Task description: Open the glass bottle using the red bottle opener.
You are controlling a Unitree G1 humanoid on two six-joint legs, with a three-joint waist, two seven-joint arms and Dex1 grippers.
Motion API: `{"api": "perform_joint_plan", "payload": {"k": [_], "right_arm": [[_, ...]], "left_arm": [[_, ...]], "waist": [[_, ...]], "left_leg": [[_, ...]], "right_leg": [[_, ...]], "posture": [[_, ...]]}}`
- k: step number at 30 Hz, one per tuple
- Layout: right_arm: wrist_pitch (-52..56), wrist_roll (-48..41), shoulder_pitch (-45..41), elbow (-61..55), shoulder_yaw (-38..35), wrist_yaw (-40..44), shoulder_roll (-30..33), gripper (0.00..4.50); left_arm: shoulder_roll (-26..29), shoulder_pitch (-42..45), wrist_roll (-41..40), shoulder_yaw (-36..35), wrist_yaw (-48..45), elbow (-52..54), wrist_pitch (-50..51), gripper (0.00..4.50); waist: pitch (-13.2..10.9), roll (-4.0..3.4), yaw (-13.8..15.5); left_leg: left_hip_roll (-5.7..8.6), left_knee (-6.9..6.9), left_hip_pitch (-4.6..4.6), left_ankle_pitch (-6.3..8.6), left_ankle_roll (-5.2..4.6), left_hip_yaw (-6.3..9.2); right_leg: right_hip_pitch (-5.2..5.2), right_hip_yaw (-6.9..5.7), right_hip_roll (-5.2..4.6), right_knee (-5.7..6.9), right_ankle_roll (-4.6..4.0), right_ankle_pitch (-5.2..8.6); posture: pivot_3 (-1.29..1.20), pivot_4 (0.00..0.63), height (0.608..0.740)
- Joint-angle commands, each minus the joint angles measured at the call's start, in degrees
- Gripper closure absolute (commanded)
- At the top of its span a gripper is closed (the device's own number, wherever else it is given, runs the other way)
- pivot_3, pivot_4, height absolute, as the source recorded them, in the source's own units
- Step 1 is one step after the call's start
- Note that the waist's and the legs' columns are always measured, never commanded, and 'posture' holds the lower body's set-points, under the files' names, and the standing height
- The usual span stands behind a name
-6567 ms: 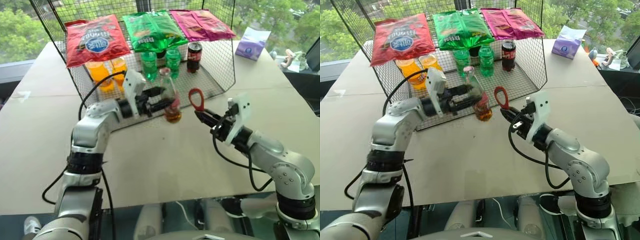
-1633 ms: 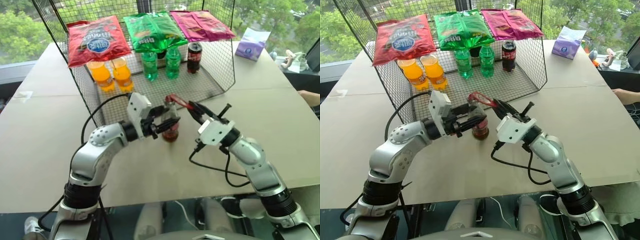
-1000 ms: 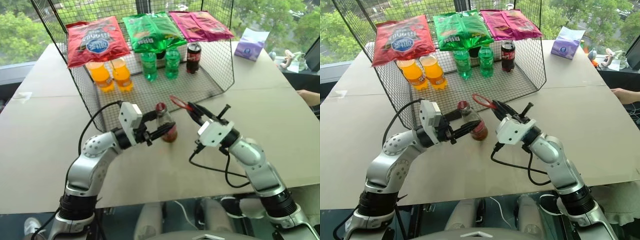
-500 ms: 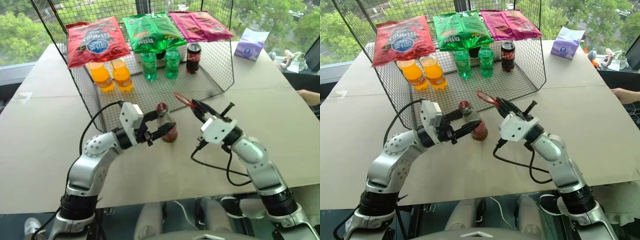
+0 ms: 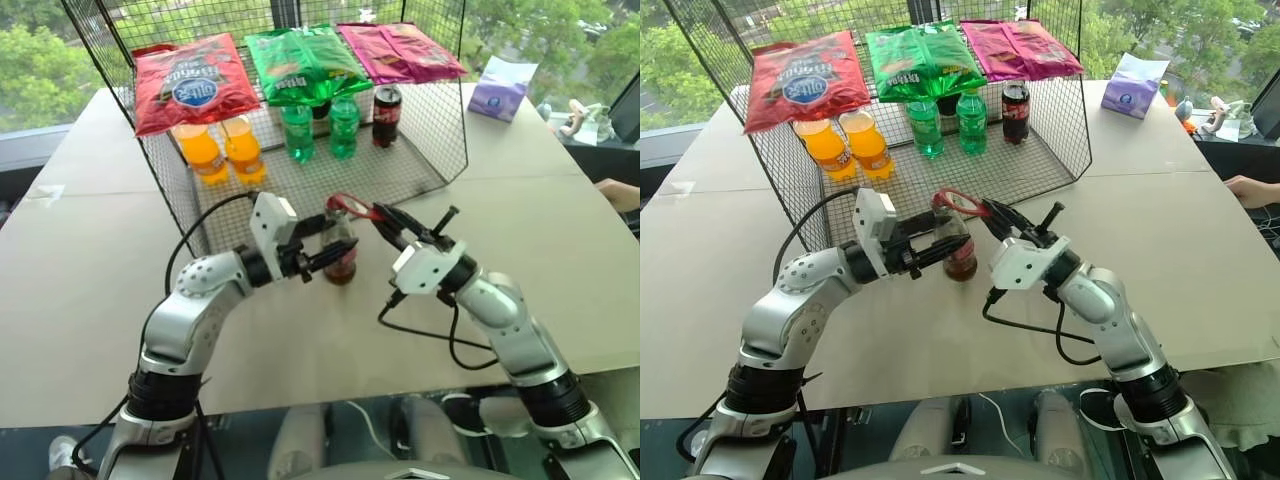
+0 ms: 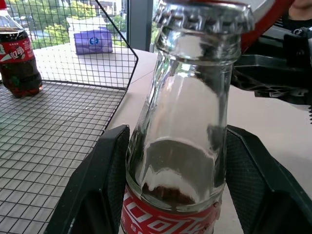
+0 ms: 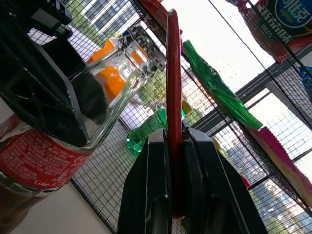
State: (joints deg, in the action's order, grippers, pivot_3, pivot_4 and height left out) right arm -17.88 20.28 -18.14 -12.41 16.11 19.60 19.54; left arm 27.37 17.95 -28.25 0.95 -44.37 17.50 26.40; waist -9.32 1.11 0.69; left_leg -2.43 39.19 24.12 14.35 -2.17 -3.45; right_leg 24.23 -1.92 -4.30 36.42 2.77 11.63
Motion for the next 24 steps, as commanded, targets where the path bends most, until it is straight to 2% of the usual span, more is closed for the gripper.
{"api": "perform_joint_plan", "payload": {"k": [1,14,24], "right_arm": [[-3.3,2.6,-1.5,1.6,1.5,-1.9,-0.7,4.5],[-5.8,12.2,-0.8,8.8,4.0,-12.0,-4.5,4.5],[-5.5,16.8,0.2,10.6,5.4,-15.9,-3.9,4.5]], "left_arm": [[-0.3,2.2,-0.8,0.0,0.8,2.2,1.1,2.26],[0.4,3.7,-2.7,-1.0,1.9,4.6,5.9,2.26],[-0.1,4.3,-3.2,-1.5,2.7,5.2,7.2,2.26]], "waist": [[0.0,0.0,0.0],[0.0,0.0,0.0],[0.0,0.0,0.0]], "left_leg": [[0.0,0.0,0.0,0.0,0.0,0.0],[-0.01,-0.01,-0.27,0.0,0.01,-0.06],[-0.01,-0.02,-0.28,0.0,0.01,-0.08]], "right_leg": [[0.0,0.0,0.0,0.0,0.0,0.0],[-0.2,0.09,0.0,0.04,0.0,0.01],[-0.2,0.12,-0.01,0.04,0.0,0.01]], "posture": [[0.0,0.15,0.74],[0.0,0.15,0.74],[0.0,0.15,0.74]]}}
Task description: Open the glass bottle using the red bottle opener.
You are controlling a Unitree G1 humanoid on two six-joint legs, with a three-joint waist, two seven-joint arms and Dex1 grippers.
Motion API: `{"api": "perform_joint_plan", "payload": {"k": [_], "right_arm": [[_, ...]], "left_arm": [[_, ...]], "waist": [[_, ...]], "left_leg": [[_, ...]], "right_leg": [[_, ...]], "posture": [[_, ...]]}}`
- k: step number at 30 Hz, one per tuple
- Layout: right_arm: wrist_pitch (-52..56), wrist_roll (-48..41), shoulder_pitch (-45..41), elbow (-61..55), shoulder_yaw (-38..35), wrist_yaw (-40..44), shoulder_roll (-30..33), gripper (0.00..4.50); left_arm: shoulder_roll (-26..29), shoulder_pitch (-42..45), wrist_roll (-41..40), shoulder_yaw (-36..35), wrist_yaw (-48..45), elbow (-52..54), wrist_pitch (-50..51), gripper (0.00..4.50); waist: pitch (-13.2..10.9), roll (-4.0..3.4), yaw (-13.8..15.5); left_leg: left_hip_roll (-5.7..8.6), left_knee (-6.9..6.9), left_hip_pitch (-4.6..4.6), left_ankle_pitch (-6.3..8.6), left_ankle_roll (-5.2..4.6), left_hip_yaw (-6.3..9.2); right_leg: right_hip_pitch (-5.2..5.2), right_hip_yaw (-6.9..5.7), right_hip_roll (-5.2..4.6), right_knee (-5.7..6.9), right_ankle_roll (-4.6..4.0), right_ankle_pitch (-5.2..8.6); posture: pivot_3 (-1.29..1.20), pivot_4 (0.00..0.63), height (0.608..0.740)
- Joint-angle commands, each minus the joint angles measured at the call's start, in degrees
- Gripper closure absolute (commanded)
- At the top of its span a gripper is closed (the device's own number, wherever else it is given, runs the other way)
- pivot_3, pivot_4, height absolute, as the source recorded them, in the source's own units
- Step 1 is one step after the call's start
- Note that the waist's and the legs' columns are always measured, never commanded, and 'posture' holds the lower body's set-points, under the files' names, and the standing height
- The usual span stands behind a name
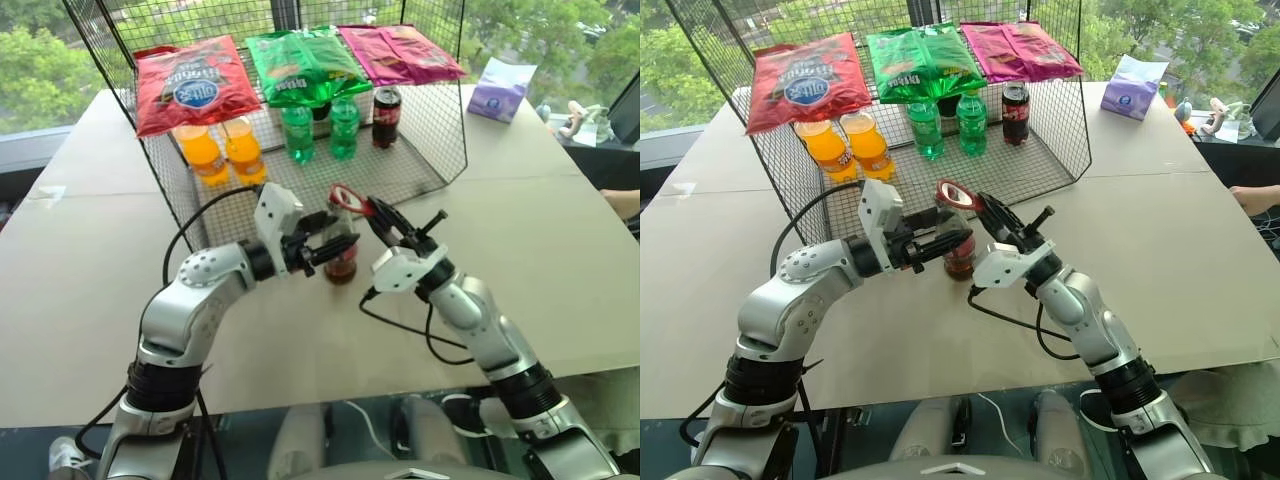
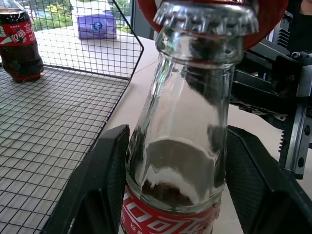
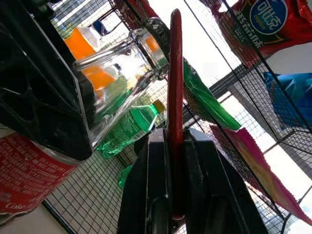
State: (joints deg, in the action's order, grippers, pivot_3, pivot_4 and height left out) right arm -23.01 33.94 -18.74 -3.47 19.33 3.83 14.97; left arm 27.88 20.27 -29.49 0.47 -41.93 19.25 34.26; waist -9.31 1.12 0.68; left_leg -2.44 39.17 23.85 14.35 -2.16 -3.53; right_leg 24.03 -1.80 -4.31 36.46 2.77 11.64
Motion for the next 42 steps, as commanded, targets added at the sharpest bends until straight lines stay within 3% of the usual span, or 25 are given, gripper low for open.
{"api": "perform_joint_plan", "payload": {"k": [1,14,21,33,42], "right_arm": [[-0.4,4.1,0.6,2.0,2.3,-0.7,0.9,4.5],[-0.3,7.7,-0.2,2.9,4.2,0.1,2.7,4.5],[2.2,9.6,-2.5,-1.0,3.8,7.7,8.8,4.5],[4.4,5.5,-7.6,-6.3,1.3,19.7,18.0,4.5],[4.8,-0.7,-14.3,-8.8,0.1,25.7,19.3,4.5]], "left_arm": [[-0.7,1.9,-1.9,-1.0,0.3,3.4,-0.6,2.26],[-0.8,1.7,-1.2,-1.0,1.1,3.9,-0.1,2.26],[-0.1,0.2,0.3,-0.3,-0.3,3.1,-2.5,2.26],[-0.7,-1.0,3.5,2.2,-1.4,0.6,-7.3,2.26],[-0.9,-1.3,4.1,2.7,-2.3,-2.1,-9.3,2.26]], "waist": [[0.0,0.0,0.0],[0.0,0.0,0.0],[0.0,0.0,0.0],[0.1,-0.04,0.0],[0.1,-0.04,0.0]], "left_leg": [[0.0,0.0,0.0,0.0,0.0,0.0],[0.0,-0.01,-0.09,0.01,-0.01,0.0],[0.0,-0.01,-0.13,0.01,-0.02,0.02],[-0.03,-0.02,-0.17,0.02,-0.03,0.0],[-0.03,-0.02,-0.18,0.02,-0.04,0.01]], "right_leg": [[0.0,0.0,0.0,0.0,0.0,0.0],[-0.09,0.01,-0.01,0.0,0.03,0.02],[-0.14,0.0,-0.02,-0.01,0.12,0.08],[-0.16,-0.01,-0.02,-0.02,0.13,0.1],[-0.2,-0.04,-0.04,-0.07,0.15,0.12]], "posture": [[0.0,0.15,0.74],[0.0,0.15,0.74],[0.0,0.15,0.74],[0.0,0.15,0.74],[0.0,0.15,0.74]]}}
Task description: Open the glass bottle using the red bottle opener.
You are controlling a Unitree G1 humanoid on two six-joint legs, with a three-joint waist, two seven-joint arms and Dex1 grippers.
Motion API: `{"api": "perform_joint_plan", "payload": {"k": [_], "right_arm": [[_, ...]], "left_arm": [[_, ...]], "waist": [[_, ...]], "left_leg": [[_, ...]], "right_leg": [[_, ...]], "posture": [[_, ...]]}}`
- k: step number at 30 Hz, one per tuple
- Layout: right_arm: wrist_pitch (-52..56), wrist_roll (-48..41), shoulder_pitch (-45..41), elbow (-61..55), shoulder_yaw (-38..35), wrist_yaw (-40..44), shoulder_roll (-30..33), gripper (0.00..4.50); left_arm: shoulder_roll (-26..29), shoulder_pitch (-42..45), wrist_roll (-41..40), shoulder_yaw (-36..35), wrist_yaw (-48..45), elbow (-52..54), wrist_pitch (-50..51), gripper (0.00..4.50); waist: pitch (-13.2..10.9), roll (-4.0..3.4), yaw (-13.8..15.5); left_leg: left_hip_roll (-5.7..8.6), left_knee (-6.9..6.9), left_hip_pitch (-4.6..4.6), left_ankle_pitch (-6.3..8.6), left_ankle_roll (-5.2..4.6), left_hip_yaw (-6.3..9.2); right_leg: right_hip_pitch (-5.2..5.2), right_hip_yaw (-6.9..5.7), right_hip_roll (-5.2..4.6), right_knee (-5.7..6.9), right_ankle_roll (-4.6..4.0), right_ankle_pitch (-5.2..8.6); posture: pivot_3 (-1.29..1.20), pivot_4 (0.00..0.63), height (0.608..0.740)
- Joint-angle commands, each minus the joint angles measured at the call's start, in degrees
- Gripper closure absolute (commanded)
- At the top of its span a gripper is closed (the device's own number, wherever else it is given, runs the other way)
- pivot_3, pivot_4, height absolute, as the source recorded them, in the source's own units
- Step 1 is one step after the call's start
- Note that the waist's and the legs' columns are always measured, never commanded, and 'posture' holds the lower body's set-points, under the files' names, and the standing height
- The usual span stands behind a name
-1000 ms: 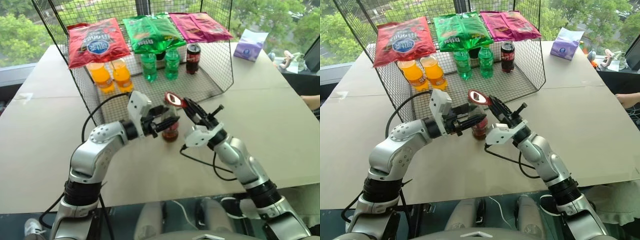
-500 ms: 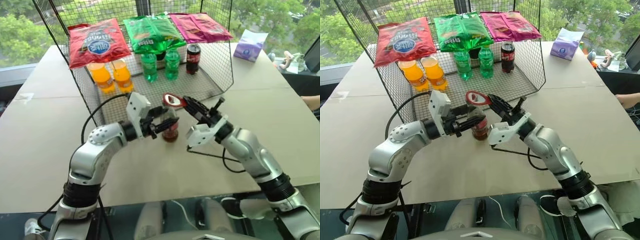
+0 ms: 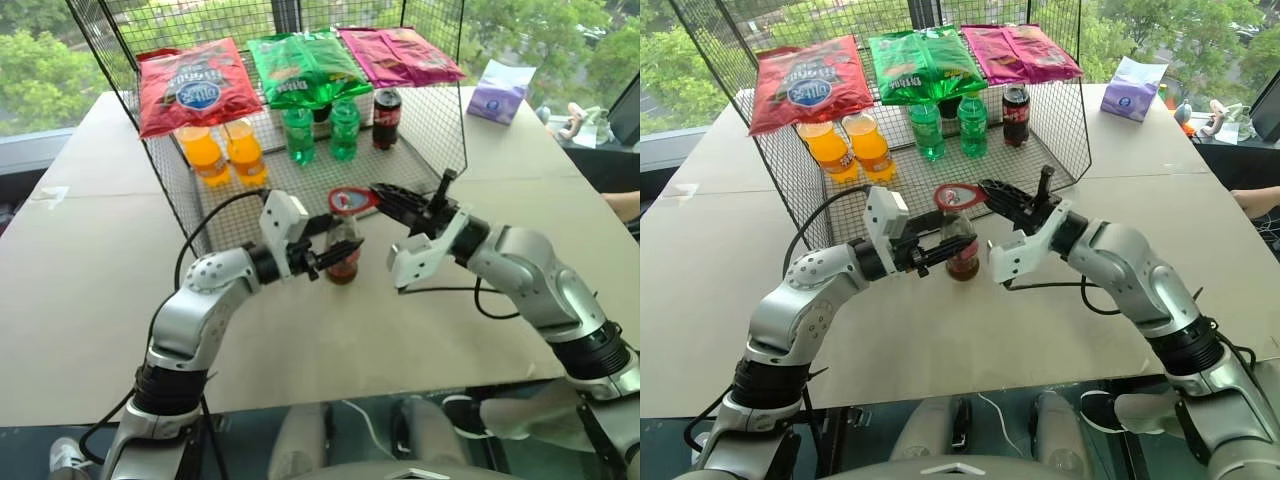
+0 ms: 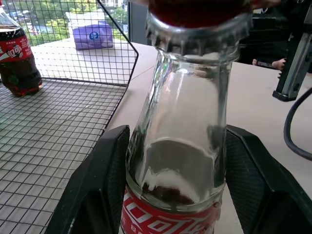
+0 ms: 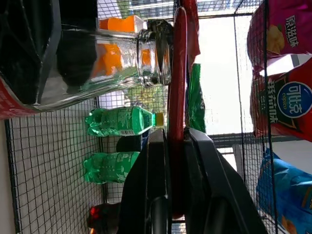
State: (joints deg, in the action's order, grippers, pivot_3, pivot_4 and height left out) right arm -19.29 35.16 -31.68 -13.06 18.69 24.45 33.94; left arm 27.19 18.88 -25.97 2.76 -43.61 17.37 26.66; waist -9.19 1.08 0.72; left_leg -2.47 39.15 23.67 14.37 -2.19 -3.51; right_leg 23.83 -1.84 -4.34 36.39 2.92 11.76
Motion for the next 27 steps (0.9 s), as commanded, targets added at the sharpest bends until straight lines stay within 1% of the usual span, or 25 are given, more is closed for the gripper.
{"api": "perform_joint_plan", "payload": {"k": [1,8,11,13,15,17,20,21,23,27], "right_arm": [[1.5,-3.2,-2.3,0.2,0.8,6.0,-0.4,4.5],[4.2,-6.7,-3.0,-2.0,-1.2,8.2,-2.0,4.5],[9.8,-10.7,-2.1,-4.6,-4.2,8.9,-3.7,4.5],[20.3,-16.4,-0.2,-9.5,-8.6,10.2,-6.5,4.5],[30.2,-20.1,1.6,-14.0,-12.6,10.9,-8.7,4.5],[37.8,-23.0,3.4,-17.6,-14.8,12.4,-9.3,4.5],[53.2,-33.3,9.0,-24.1,-20.2,15.5,-10.9,4.5],[60.2,-36.4,10.6,-25.8,-22.2,15.4,-12.5,4.5],[69.8,-41.2,13.3,-27.3,-24.6,14.6,-15.1,4.5],[80.6,-48.2,17.1,-25.6,-26.9,12.7,-19.3,4.5]], "left_arm": [[-0.5,0.1,0.4,0.3,-0.6,-0.3,-1.9,2.26],[-1.2,-0.6,0.1,-0.1,-0.6,-0.2,-3.0,2.26],[-1.2,-1.0,-0.1,-0.4,-0.9,0.0,-3.4,2.26],[-1.1,-1.4,-0.2,-0.7,-1.0,0.1,-3.9,2.26],[-1.1,-1.6,-0.5,-1.2,-0.9,0.3,-4.1,2.26],[-1.1,-1.8,-0.7,-1.6,-0.9,0.4,-4.3,2.26],[-1.0,-2.3,-0.9,-2.0,-0.8,0.7,-4.8,2.26],[-1.2,-2.4,-1.0,-2.0,-0.7,0.9,-4.9,2.26],[-1.5,-2.4,-1.2,-2.0,-0.4,1.2,-5.0,2.26],[-1.5,-2.8,-1.1,-1.9,-0.3,1.8,-5.2,2.26]], "waist": [[0.0,-0.01,0.0],[0.0,-0.03,0.1],[-0.1,-0.04,0.1],[-0.1,-0.06,0.1],[-0.1,-0.06,0.2],[-0.1,-0.07,0.1],[-0.1,-0.06,0.2],[-0.1,-0.07,0.1],[-0.1,-0.12,0.0],[-0.2,-0.24,0.0]], "left_leg": [[0.0,0.0,0.01,0.0,0.0,0.01],[0.01,-0.01,0.12,0.01,-0.02,0.01],[0.01,-0.04,0.12,0.02,-0.03,0.01],[0.01,-0.05,0.16,0.02,-0.03,0.01],[0.0,-0.08,0.18,0.02,-0.03,0.03],[0.0,-0.08,0.19,0.02,-0.03,0.02],[-0.01,-0.09,0.19,0.03,-0.03,0.07],[-0.03,-0.16,0.19,0.03,-0.03,0.1],[-0.07,-0.2,0.18,0.03,-0.03,0.23],[-0.07,-0.23,0.17,0.03,-0.03,0.27]], "right_leg": [[0.0,-0.01,0.0,0.0,0.0,0.0],[0.02,-0.05,-0.02,-0.13,-0.16,-0.1],[0.02,-0.06,-0.02,-0.17,-0.15,-0.1],[0.06,-0.07,-0.02,-0.17,-0.16,-0.11],[0.06,-0.08,-0.01,-0.18,-0.17,-0.11],[0.06,-0.08,-0.01,-0.19,-0.17,-0.12],[0.03,-0.14,-0.02,-0.24,-0.17,-0.12],[0.04,-0.15,-0.02,-0.28,-0.18,-0.12],[0.06,-0.12,-0.01,-0.29,-0.18,-0.12],[0.09,-0.11,-0.01,-0.29,-0.18,-0.12]], "posture": [[0.0,0.15,0.74],[0.0,0.15,0.74],[0.0,0.15,0.74],[0.0,0.15,0.74],[0.0,0.15,0.74],[0.0,0.15,0.74],[0.0,0.15,0.74],[0.0,0.15,0.74],[0.0,0.15,0.74],[0.0,0.15,0.74]]}}
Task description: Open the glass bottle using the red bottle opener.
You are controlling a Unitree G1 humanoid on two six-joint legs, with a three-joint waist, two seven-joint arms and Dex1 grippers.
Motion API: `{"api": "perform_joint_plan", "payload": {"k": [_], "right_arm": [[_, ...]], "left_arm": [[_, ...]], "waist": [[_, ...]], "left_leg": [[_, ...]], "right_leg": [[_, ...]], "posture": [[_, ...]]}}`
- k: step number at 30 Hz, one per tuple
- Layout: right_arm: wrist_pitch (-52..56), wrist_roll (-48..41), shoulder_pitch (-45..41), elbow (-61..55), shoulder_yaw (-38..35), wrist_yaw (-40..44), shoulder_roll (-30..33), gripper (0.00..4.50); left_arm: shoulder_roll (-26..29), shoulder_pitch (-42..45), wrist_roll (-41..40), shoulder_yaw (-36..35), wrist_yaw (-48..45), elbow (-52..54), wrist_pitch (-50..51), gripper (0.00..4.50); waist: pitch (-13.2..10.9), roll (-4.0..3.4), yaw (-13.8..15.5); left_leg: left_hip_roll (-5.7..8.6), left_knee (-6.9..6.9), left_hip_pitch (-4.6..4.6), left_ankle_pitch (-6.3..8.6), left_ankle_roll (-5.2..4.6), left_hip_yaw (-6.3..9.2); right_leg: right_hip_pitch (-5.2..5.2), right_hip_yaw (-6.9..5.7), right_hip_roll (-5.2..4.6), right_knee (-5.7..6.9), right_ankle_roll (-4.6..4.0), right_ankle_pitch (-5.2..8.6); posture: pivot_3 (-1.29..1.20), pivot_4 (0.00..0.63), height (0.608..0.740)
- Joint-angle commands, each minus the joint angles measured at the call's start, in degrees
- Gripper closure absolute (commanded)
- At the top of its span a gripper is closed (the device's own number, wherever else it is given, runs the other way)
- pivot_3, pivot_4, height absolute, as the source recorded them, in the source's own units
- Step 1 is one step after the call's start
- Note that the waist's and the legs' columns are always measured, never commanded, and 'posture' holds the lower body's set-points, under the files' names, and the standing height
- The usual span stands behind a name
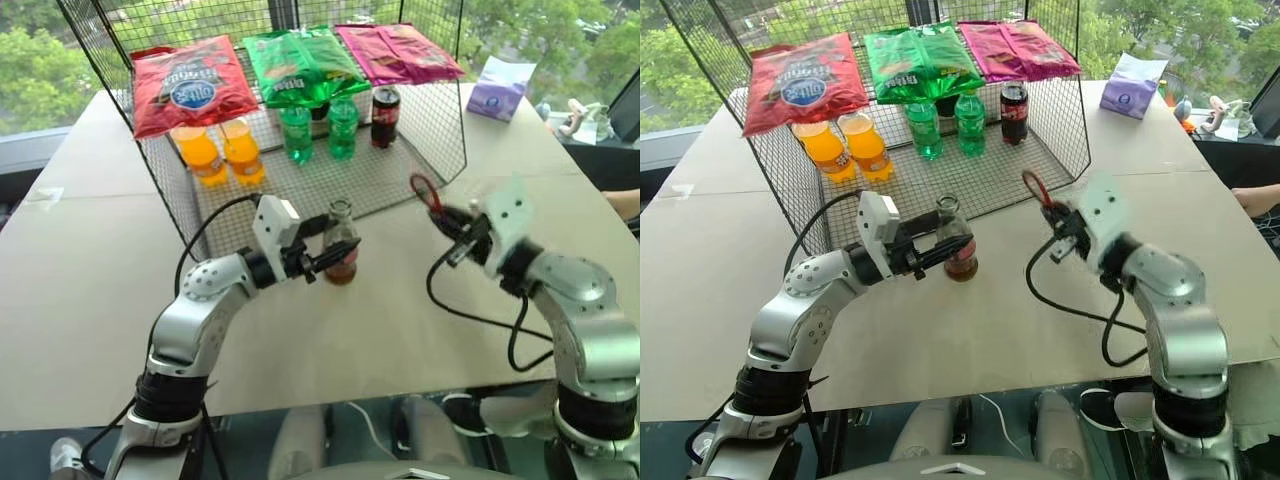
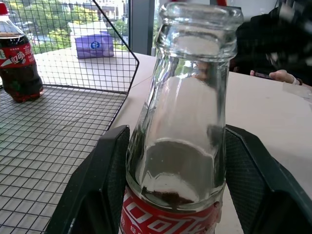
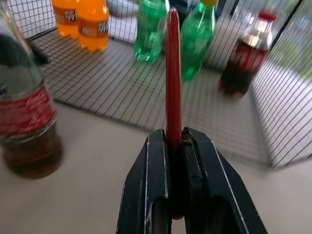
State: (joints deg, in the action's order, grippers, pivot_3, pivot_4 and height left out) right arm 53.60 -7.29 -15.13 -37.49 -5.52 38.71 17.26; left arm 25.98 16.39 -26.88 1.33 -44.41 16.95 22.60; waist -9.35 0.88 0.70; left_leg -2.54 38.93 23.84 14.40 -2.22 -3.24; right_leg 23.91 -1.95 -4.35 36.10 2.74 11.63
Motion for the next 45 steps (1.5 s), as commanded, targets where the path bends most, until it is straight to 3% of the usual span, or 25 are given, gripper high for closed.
{"api": "perform_joint_plan", "payload": {"k": [1,11,21,30,32,35,45], "right_arm": [[8.9,-6.9,1.0,-0.3,-3.0,-2.1,-3.3,4.5],[13.9,-13.1,0.9,10.4,-4.2,-6.8,-4.2,4.5],[8.7,-15.6,0.6,10.0,-3.2,-9.1,-2.6,0.18],[5.8,-18.4,-0.2,6.0,-2.3,-10.5,-1.4,0.18],[5.5,-19.4,-0.6,5.3,-2.3,-10.6,-1.3,0.08],[4.7,-20.7,-1.2,4.5,-1.8,-10.4,-0.9,0.08],[0.0,-22.0,-0.7,2.2,-0.5,-9.1,3.2,0.04]], "left_arm": [[-0.2,-0.5,-0.2,-0.5,0.6,2.4,-1.1,2.26],[0.1,-2.0,-0.1,-0.6,0.9,3.6,-1.3,2.26],[0.0,-1.6,-0.7,-1.1,0.7,2.4,-0.9,2.26],[0.0,-1.1,-2.5,-2.5,1.4,1.7,0.4,2.26],[0.0,-1.0,-2.8,-2.5,1.4,1.7,0.6,1.25],[0.0,-0.9,-3.1,-2.6,1.5,2.1,1.0,0.24],[3.2,-4.0,-6.8,-6.1,1.8,8.0,3.9,0.04]], "waist": [[0.0,-0.06,0.0],[-0.1,-0.1,0.0],[-0.1,-0.1,0.0],[-0.1,-0.1,0.0],[-0.1,-0.1,0.0],[-0.1,-0.1,-0.1],[-0.1,-0.08,-0.1]], "left_leg": [[0.0,-0.01,0.0,0.0,0.0,-0.01],[0.07,-0.3,0.02,0.0,0.0,-0.03],[0.08,-0.41,0.02,0.0,0.0,-0.17],[0.06,-0.44,0.02,-0.01,0.01,-0.15],[0.06,-0.44,0.02,-0.01,0.01,-0.15],[0.06,-0.44,0.02,-0.01,0.0,-0.16],[0.05,-0.47,0.03,-0.01,0.01,-0.17]], "right_leg": [[0.01,0.0,0.0,-0.02,0.0,0.0],[0.08,0.03,0.0,-0.21,0.0,0.0],[0.14,0.12,0.04,-0.23,0.08,0.04],[0.18,0.16,0.07,-0.23,0.1,0.06],[0.18,0.16,0.07,-0.23,0.1,0.06],[0.2,0.17,0.08,-0.23,0.06,0.03],[0.23,0.22,0.09,-0.24,0.03,0.02]], "posture": [[0.0,0.15,0.74],[0.0,0.15,0.74],[0.0,0.15,0.74],[0.0,0.15,0.74],[0.0,0.15,0.74],[0.0,0.15,0.74],[0.0,0.15,0.74]]}}
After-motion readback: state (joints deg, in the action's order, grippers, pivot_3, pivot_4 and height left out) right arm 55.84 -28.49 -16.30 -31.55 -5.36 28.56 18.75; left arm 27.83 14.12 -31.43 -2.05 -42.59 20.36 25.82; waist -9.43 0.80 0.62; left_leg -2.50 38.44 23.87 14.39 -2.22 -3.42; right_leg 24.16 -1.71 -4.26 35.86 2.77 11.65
